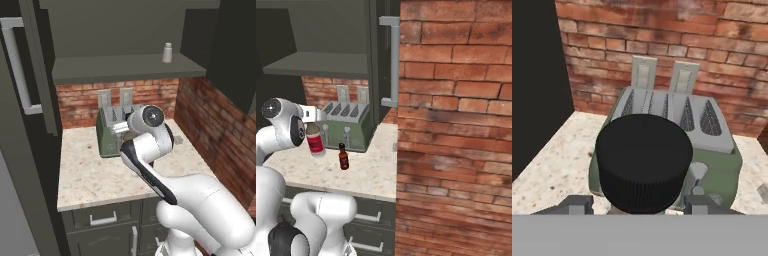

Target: Pick the syrup bottle and condiment bottle from the counter and place them in the cabinet.

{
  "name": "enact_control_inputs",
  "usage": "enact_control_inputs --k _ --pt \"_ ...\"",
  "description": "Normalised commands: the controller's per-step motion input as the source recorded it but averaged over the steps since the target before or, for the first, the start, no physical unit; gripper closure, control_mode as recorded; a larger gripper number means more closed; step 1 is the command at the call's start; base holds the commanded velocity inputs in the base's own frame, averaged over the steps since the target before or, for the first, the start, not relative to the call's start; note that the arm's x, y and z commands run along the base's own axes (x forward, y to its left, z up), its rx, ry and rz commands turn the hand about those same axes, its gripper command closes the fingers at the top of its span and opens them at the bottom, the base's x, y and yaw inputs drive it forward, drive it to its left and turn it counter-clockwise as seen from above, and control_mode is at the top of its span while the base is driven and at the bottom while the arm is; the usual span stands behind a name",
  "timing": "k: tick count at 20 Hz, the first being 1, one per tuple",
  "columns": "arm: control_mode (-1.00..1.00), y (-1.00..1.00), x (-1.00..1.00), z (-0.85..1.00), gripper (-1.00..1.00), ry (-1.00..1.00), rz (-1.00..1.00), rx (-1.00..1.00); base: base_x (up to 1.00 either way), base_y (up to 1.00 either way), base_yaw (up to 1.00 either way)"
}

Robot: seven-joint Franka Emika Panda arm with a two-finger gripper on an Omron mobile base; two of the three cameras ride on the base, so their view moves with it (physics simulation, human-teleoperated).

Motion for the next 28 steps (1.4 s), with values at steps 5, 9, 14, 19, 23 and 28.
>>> enact_control_inputs --k 5,9,14,19,23,28 --pt "-1.0 0.0 -0.58 0.21 1.0 -0.27 0.0 0.0 0.0 0.0 0.0" --pt "-1.0 -0.02 -0.31 0.5 1.0 -0.13 0.0 0.0 0.0 0.0 0.0" --pt "-1.0 -0.13 -0.05 0.75 1.0 -0.04 -0.03 0.0 0.0 0.0 0.0" --pt "-1.0 -0.05 -0.04 0.7 1.0 0.0 -0.06 0.0 0.0 0.0 0.0" --pt "-1.0 0.0 0.0 0.72 1.0 0.0 -0.08 0.0 0.0 0.0 0.0" --pt "-1.0 -0.06 0.0 0.74 1.0 -0.01 -0.09 0.0 0.0 0.0 0.0"
